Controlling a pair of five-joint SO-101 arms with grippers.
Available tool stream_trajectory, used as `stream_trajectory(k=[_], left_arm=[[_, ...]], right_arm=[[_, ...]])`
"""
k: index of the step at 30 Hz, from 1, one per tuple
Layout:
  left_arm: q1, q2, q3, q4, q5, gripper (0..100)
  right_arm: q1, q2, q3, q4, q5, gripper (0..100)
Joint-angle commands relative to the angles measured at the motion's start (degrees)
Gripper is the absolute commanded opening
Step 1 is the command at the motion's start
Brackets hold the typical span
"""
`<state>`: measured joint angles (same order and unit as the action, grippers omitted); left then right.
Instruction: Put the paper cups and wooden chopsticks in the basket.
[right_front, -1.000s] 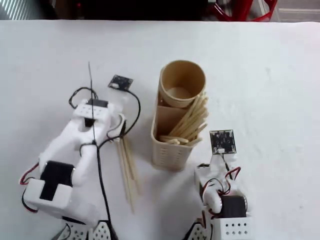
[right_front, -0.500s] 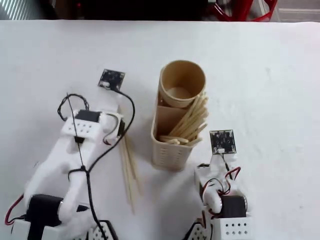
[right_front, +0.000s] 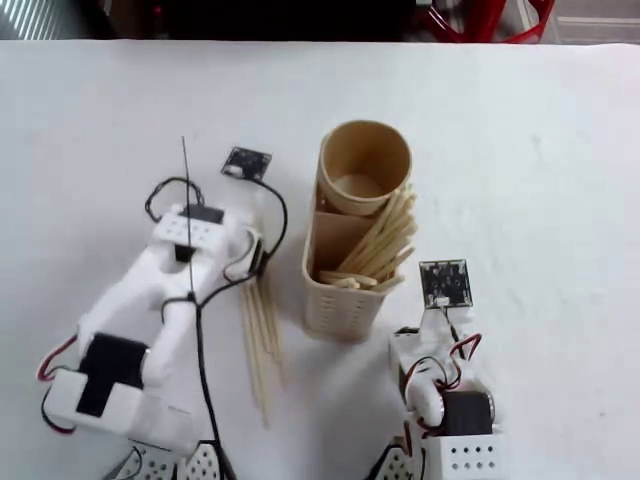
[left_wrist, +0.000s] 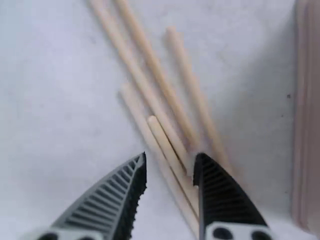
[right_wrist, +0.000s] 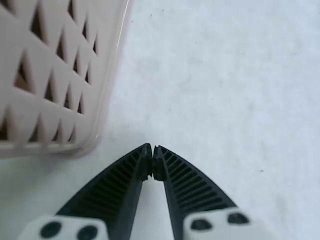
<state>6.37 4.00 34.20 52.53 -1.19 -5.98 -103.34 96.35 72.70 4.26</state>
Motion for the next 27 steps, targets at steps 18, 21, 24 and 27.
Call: stream_trajectory(k=[18, 21, 24, 27], left_arm=[[0.66, 2.24, -3.87, 3.6, -0.79, 10], [1.1, 2.24, -3.87, 3.25, -2.64, 10], [1.1, 2.07, -3.87, 1.76, -2.64, 8], [0.75, 1.89, -5.54, 1.76, -2.99, 2]], right_arm=[[0.57, -0.13, 0.53, 0.22, 0.09, 1.9], [0.57, -0.13, 0.53, 0.22, 0.09, 1.9], [0.57, -0.13, 0.53, 0.22, 0.09, 1.9], [0.57, -0.13, 0.53, 0.22, 0.09, 1.9]])
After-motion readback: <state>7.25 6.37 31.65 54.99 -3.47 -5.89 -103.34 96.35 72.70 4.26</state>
